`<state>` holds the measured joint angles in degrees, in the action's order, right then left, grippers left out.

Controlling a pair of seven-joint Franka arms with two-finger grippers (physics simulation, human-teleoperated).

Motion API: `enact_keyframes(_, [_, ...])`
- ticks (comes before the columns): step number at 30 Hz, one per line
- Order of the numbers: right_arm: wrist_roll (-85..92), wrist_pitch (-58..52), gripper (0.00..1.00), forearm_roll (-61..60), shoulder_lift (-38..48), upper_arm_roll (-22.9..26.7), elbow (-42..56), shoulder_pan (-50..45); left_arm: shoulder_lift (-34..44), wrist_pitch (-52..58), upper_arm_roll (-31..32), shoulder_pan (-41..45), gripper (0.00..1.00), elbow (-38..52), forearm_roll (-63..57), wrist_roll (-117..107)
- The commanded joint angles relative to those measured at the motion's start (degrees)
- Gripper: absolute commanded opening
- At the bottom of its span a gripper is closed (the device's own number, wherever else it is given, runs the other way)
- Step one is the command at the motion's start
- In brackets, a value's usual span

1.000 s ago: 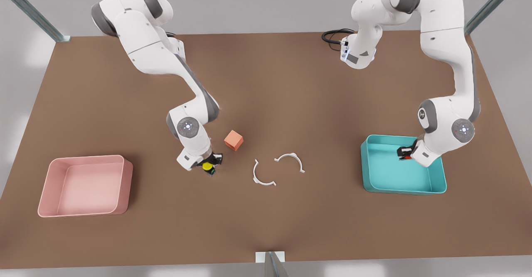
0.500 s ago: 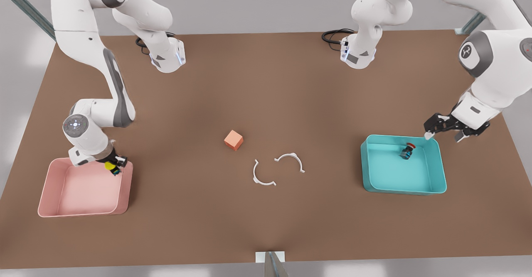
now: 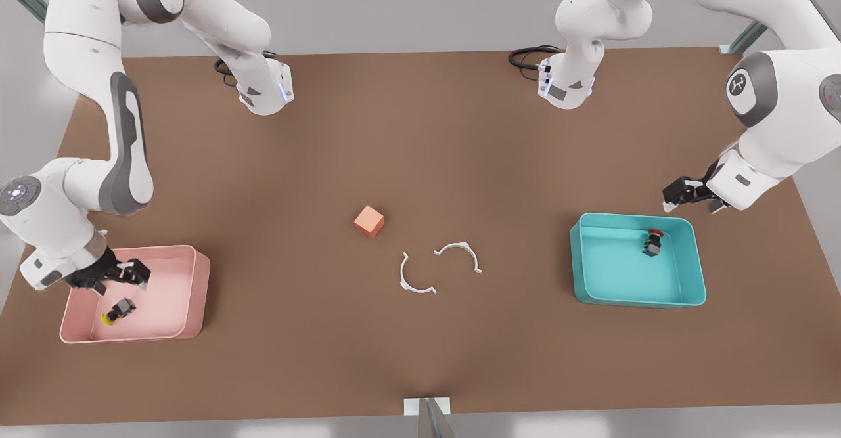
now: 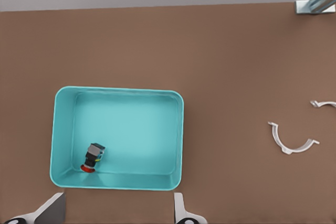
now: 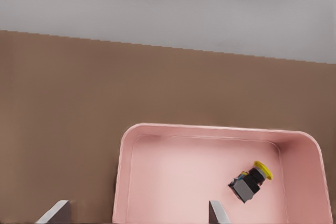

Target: Place the red button in the blue storage box with the left arm, and place the yellow button in the pink storage box with the right arm

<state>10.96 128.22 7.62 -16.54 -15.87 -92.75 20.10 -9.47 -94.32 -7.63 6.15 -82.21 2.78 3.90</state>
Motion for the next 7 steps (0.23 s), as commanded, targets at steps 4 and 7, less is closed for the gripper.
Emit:
enact_keyframes(4, [-9.2,-38.8,1.0,-6.1,3.5,17.9,13.7,-21.3,0.1,0.8,0.0,0.0,1.0,0.0,0.2,-2.7])
enact_keyframes(7, [-8.8,-31.7,1.0,-6.0,10.2,18.7,5.2,-21.7,0.1,0.8,0.0,0.1,1.0,0.0,0.2,-2.7])
